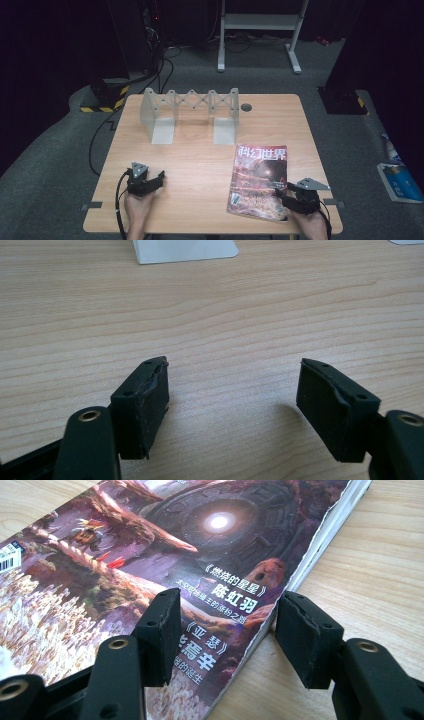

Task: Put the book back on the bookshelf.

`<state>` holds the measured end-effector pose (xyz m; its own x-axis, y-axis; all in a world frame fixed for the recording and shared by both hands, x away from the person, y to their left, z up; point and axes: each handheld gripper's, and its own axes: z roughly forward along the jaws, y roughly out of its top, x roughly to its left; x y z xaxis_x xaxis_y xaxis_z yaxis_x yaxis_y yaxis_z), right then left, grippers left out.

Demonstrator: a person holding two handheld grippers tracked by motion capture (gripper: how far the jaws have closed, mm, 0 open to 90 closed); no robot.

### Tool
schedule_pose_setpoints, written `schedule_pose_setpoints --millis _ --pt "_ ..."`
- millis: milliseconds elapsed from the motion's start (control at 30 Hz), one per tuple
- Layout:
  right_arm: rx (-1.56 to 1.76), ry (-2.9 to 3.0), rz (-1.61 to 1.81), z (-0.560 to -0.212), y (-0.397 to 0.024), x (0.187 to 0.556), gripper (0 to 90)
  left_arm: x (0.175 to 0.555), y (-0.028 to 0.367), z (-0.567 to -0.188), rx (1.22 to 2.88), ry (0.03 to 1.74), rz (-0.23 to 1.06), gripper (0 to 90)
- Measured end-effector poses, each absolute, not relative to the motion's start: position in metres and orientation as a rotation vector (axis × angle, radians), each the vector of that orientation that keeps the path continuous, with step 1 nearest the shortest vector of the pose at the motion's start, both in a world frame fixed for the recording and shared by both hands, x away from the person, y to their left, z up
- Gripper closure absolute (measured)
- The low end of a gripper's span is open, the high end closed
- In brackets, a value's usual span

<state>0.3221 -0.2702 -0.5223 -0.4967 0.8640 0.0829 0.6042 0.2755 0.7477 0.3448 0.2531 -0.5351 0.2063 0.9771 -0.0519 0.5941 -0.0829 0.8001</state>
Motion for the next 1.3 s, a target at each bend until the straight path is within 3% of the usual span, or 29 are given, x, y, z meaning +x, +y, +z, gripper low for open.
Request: schedule_pose_setpoints --millis 433,1300 --pt "1.315 2.235 1.101 -0.524 -0.262 0.315 44.0 0.343 0.249 -0.535 1.798 1.461 0.695 27.4" --pt "1.275 2.269 1.116 -0.525 -0.234 0.316 44.1 0.340 0.251 -0.530 1.744 1.417 0.569 31.3"
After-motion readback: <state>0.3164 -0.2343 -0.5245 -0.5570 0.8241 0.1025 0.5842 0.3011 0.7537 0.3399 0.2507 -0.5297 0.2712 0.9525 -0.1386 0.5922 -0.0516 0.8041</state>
